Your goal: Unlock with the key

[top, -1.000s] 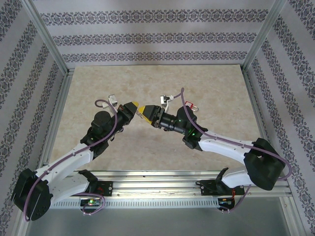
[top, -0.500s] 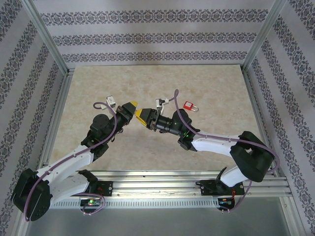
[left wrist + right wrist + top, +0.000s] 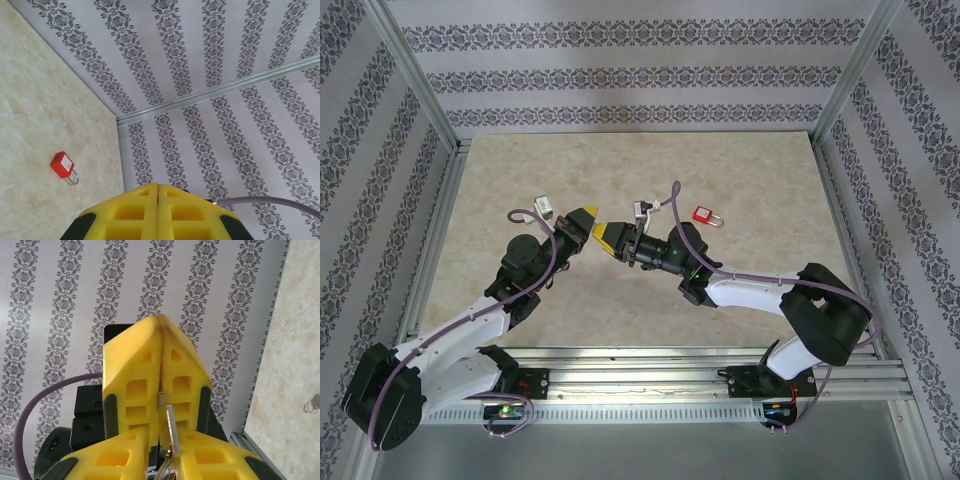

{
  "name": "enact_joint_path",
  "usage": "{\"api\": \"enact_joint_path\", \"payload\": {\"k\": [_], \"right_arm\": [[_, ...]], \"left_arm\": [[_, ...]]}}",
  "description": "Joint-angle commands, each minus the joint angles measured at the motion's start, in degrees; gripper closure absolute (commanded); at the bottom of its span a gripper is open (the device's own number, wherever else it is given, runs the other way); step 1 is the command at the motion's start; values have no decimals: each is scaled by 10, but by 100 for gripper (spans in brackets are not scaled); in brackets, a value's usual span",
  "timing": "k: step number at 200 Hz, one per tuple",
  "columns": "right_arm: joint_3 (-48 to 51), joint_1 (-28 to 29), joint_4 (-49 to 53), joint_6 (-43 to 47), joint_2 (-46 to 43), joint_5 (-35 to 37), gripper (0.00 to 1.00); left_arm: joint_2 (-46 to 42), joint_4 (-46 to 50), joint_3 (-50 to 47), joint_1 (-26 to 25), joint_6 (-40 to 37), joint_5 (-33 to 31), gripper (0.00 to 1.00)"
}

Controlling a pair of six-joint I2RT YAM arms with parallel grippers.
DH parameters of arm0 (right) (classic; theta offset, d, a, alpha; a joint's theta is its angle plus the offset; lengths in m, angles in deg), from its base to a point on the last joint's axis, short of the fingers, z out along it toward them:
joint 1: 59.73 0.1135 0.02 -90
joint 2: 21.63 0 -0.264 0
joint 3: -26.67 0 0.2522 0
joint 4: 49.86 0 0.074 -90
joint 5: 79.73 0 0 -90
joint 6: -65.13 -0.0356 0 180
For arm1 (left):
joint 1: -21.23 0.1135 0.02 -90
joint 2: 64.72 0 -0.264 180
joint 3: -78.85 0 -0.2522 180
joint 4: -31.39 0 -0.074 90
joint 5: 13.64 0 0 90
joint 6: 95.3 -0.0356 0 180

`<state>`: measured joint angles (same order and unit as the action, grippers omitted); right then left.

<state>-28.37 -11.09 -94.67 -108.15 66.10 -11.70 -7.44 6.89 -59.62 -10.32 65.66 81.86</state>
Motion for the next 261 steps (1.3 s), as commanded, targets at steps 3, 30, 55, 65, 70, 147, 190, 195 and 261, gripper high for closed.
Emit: {"api": "enact_joint_path", "payload": {"k": [3, 30, 55, 65, 70, 147, 190, 195, 261], "right_arm": [[-26, 7, -37, 5, 1, -12, 86], [-28, 5, -29, 11, -4, -17, 100], [-27, 4, -8, 22, -14, -17, 100], [-28, 3, -1, 27, -18, -17, 100], [-28, 3, 2, 28, -19, -17, 100], [-30, 3, 194, 117, -86, -10, 100], [-103, 15, 600, 309, -183, 106, 100], [-108, 15, 629, 322, -191, 118, 100], [-97, 15, 748, 359, -269, 185, 100]], "left_arm": [[-9, -21, -14, -8, 4, -1, 100], [-13, -2, -22, -13, 4, -9, 100], [-19, 7, -32, -16, 13, -21, 100], [-21, 12, -33, -17, 14, -25, 100], [-22, 16, -33, -17, 15, -27, 98], [-129, 362, 48, 9, -21, -99, 4], [-66, 628, 196, 99, -188, -27, 1], [-49, 646, 211, 108, -218, -16, 1], [216, 845, 389, 167, -547, -57, 3]]}}
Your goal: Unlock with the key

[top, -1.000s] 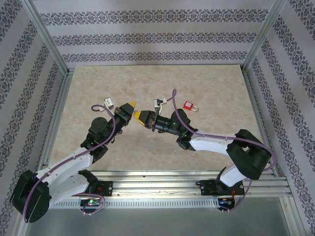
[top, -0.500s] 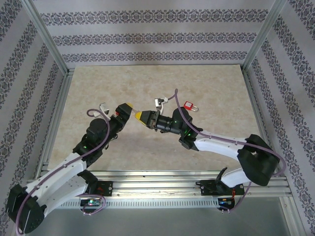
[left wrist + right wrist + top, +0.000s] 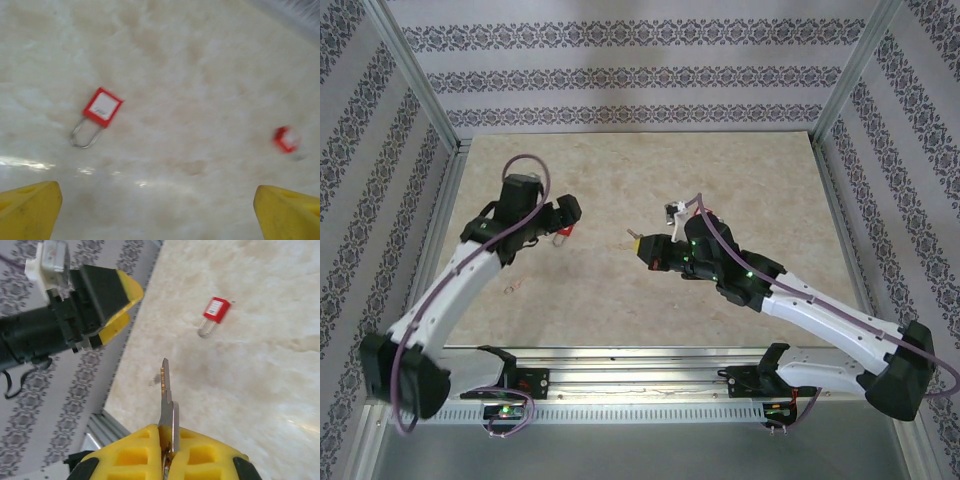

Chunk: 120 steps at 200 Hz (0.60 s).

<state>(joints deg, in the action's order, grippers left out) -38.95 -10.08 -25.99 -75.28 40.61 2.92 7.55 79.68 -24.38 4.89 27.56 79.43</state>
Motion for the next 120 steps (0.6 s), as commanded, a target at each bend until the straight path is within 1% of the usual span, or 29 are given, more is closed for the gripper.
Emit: {"api": "enact_joint_path", "payload": {"k": [1, 9, 35, 51, 79, 91, 120], "right_arm": [[10, 4, 61, 30, -15, 38, 100], [14, 4, 60, 27, -16, 40, 100], [19, 4, 58, 26, -18, 38, 100], [17, 4, 61, 29, -17, 40, 100], [18, 0, 59, 31, -18, 38, 100], [19, -2, 58, 31, -18, 36, 100], [26, -6, 52, 28, -14, 30, 100]], "left_arm": [[69, 117, 37, 15, -169, -32, 4], [97, 116, 43, 21, -192, -36, 5], [191, 107, 70, 33, -260, -36, 5], [249, 112, 101, 44, -282, -39, 8], [320, 106, 148, 64, -296, -26, 13], [337, 99, 165, 69, -300, -21, 14], [374, 82, 197, 73, -307, 13, 15]]}}
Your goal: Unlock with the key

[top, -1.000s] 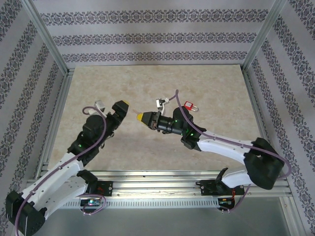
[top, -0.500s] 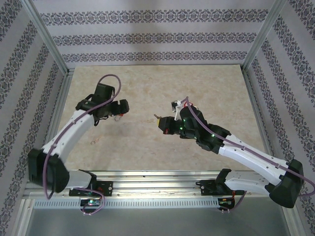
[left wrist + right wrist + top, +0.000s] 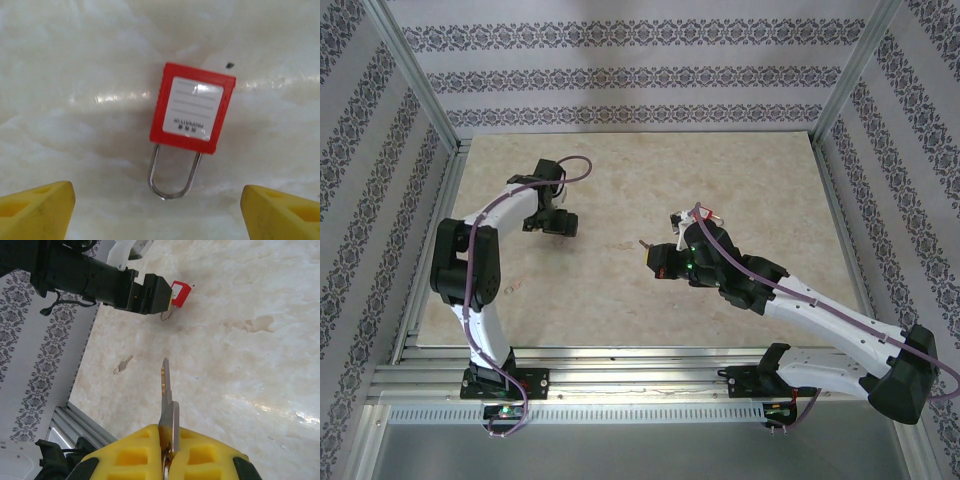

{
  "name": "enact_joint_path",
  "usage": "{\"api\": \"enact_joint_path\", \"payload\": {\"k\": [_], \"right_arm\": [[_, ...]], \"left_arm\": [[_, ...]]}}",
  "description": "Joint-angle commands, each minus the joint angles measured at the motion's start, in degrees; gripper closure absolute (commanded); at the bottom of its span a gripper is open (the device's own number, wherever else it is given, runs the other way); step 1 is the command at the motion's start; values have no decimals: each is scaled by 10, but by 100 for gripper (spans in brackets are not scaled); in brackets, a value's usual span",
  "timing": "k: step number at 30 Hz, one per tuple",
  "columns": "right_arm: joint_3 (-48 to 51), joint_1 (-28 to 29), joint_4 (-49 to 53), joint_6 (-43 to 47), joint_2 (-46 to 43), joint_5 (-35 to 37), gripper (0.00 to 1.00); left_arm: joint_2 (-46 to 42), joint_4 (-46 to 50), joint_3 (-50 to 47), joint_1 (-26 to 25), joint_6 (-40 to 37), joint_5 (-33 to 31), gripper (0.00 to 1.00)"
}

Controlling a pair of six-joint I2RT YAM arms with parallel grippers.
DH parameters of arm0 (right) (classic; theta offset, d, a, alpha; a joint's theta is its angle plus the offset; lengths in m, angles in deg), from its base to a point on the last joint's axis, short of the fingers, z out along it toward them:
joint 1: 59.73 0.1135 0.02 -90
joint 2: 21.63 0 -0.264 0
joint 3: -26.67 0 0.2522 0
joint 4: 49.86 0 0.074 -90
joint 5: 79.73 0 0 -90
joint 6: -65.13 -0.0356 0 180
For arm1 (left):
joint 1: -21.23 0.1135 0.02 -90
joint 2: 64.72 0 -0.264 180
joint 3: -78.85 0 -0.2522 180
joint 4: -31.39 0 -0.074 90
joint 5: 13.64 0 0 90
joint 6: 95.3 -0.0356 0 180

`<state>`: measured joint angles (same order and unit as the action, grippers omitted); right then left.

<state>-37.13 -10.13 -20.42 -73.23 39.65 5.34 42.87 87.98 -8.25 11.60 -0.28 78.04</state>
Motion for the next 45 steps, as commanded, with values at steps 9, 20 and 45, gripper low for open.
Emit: {"api": "enact_joint_path", "payload": {"k": [9, 20, 45], "right_arm": [[16, -13, -7, 6, -10, 3, 100], [13, -17, -14, 4, -5, -6, 100], [-7, -132, 61, 23, -31, -100, 100]], "left_arm": [[74, 13, 71, 11, -22, 37, 21], [112, -9, 81, 12, -19, 30, 30], [-11, -117, -4, -18, -86, 104, 84]]}}
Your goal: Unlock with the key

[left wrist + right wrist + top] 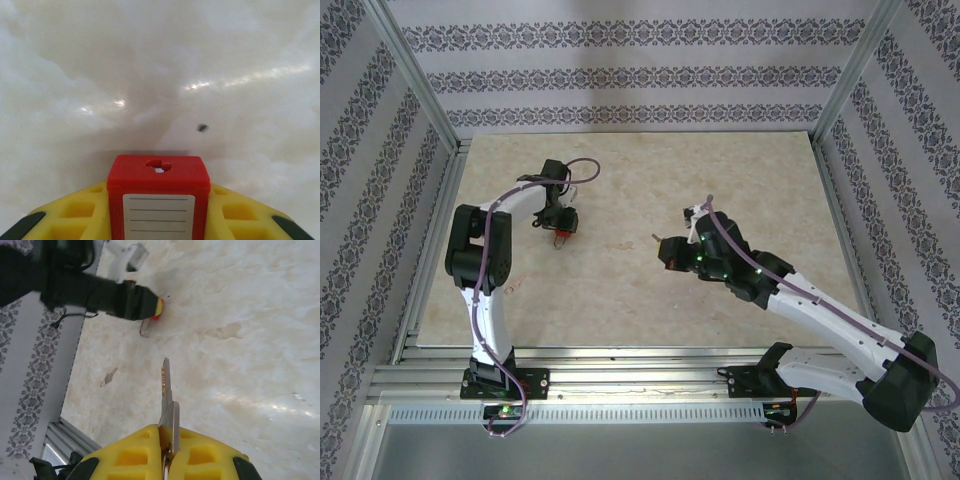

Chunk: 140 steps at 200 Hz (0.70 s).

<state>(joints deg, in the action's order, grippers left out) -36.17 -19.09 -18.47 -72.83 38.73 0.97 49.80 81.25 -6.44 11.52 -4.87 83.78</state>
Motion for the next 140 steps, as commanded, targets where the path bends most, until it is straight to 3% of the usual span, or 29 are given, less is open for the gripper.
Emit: {"api": "enact_joint_path", "payload": {"k": [1, 18, 32, 56, 78, 111, 140], "right_arm": [[-22, -63, 55, 28, -25, -78, 100], [-44, -118, 94, 68, -23, -158, 100], [-73, -142, 138, 112, -5, -218, 100], [-134, -134, 248, 192, 39, -231, 100], [-134, -127, 250, 200, 46, -244, 100], [-135, -72, 251, 200, 66, -214, 100], [-121, -27, 205, 170, 90, -186, 100]], "left_arm": [[-111, -71, -41, -27, -55, 63, 85], [-195, -136, -96, -66, -117, 97, 86], [-260, -191, -149, -112, -210, 127, 85], [-336, -240, -211, -176, -363, 169, 86], [-375, -247, -241, -204, -469, 196, 88], [-396, -212, -244, -253, -573, 136, 95], [-407, -216, -254, -287, -609, 106, 99]]}}
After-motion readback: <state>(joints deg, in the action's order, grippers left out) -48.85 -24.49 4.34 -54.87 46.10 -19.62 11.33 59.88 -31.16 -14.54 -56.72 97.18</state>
